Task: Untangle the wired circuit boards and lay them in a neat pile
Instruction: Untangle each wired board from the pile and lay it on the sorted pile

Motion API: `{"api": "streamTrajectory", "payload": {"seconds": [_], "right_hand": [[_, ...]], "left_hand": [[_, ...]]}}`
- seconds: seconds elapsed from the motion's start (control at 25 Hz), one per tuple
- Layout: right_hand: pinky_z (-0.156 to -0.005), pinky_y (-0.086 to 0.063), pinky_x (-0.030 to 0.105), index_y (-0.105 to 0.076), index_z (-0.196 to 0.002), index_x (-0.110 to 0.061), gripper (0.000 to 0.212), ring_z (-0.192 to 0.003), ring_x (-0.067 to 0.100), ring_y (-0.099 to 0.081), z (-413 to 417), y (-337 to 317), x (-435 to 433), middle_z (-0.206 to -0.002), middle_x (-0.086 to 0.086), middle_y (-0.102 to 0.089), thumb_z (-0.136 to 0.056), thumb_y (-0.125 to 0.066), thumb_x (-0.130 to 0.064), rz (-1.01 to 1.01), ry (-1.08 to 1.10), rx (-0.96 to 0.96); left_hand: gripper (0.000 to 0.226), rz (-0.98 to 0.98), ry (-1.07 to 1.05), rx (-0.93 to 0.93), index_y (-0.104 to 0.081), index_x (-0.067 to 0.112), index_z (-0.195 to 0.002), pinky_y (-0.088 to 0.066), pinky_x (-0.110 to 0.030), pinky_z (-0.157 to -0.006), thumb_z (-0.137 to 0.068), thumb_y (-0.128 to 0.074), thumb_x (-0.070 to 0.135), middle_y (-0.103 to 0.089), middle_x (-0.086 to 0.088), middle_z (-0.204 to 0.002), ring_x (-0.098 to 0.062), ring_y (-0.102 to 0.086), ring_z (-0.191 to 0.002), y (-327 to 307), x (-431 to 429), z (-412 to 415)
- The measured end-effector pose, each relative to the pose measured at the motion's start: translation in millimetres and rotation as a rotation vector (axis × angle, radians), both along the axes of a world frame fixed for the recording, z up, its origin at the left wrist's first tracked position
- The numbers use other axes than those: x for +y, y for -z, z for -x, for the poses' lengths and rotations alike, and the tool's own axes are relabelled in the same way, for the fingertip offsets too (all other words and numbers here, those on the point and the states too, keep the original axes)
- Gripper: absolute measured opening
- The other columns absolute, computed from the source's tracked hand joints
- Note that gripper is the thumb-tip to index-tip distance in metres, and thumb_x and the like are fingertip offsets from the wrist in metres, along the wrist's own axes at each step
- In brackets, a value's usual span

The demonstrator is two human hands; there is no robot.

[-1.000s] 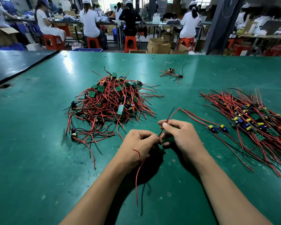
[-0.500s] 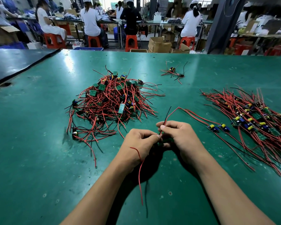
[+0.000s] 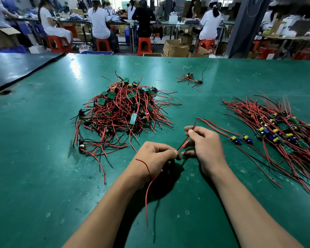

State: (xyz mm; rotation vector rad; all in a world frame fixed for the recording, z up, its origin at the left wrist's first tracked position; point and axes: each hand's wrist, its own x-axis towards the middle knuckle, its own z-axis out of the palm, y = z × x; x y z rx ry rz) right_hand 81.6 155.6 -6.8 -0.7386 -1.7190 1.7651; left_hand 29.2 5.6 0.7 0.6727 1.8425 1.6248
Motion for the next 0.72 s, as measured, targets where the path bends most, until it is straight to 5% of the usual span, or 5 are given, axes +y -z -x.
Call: {"api": "streamTrajectory", "payload": {"seconds": [0.24,0.36,0.72], "right_hand": [[-0.054,-0.055,0.027,-0.076,-0.088,-0.005,0.016,-0.059,0.016,-0.065,-10,-4,-6,-0.084,0.011,-0.069,-0.093,-0.067,-0.018,0.286,-0.318,0.017],[-0.056,-0.053,0.033,-0.078,-0.089,-0.006,0.015,-0.055,0.024,-0.062,-12,-3,-17,-0.075,0.018,-0.069,-0.090,-0.069,-0.018,0.253,-0.475,-0.044],[-0.042,-0.041,0.018,-0.070,-0.081,-0.005,0.019,-0.048,0.006,-0.047,-7,-10,-1,-0.068,0.003,-0.059,-0.097,-0.062,-0.013,0.235,-0.020,0.059]], "left_hand": [[0.022,-0.101,-0.076,-0.090,-0.071,0.004,-0.073,-0.043,-0.019,-0.040,-0.092,-0.059,0.004,-0.060,-0.008,-0.053,-0.017,-0.053,-0.038,-1,1,-2],[0.025,-0.154,-0.086,-0.126,-0.072,0.006,-0.074,-0.046,-0.021,-0.039,-0.095,-0.058,0.006,-0.061,-0.011,-0.055,-0.018,-0.055,-0.039,-1,1,-4],[0.026,-0.025,0.079,-0.019,-0.075,0.014,-0.067,-0.042,-0.017,-0.045,-0.090,-0.064,0.008,-0.060,-0.002,-0.050,-0.011,-0.052,-0.040,-5,-6,-4]]}}
